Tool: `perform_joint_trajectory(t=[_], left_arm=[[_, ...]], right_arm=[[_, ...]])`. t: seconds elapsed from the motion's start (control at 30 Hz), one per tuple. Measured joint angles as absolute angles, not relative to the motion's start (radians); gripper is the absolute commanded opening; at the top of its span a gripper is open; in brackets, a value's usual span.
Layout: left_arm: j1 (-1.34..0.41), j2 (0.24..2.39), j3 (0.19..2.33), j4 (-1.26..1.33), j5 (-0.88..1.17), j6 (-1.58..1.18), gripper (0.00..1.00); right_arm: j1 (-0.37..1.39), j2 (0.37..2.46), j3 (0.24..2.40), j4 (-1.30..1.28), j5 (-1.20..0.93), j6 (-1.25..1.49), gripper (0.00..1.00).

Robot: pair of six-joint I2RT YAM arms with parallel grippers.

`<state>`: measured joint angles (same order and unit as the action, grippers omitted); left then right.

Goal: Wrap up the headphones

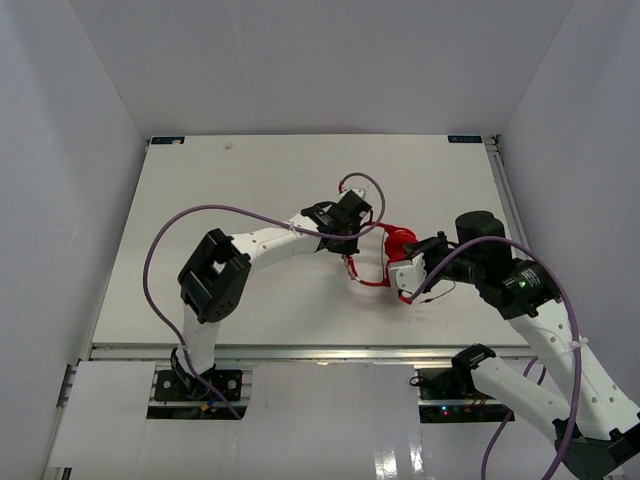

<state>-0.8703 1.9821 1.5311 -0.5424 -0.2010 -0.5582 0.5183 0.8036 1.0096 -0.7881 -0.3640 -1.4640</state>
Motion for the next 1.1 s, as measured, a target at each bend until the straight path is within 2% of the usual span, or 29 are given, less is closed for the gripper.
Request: perform_joint_trajectory(t=[0.4, 0.5, 0.57, 0.67, 1.0, 1.1], left_arm=[[-0.941, 1.971, 1.481, -0.522, -0.116, -0.452, 0.0], [-0.959, 1.948, 1.434, -0.518, -0.14, -0.453, 0.0], [-0.964, 1.927, 1.401, -0.521, -0.176, -0.462, 0.0], [-0.954, 1.883, 1.35, -0.522, -0.233, -0.494, 0.0], [-0.923, 1.535, 1.175, -0.471, -0.344, -0.572, 0.0], [-0.918, 1.435, 1.15, -0.445, -0.338, -0.585, 0.0]], right_arm=[[0.524, 0.805, 0.927, -0.679, -0.291, -1.432, 0.2], [0.523, 0.806, 0.926, -0.676, -0.3, -1.383, 0.31], [0.518, 0.807, 0.927, -0.687, -0.323, -1.343, 0.46], [0.497, 0.804, 0.927, -0.707, -0.377, -1.26, 0.58], [0.265, 0.882, 0.991, -0.727, -0.608, -0.914, 0.65], [0.153, 0.947, 1.025, -0.72, -0.711, -0.814, 0.74]])
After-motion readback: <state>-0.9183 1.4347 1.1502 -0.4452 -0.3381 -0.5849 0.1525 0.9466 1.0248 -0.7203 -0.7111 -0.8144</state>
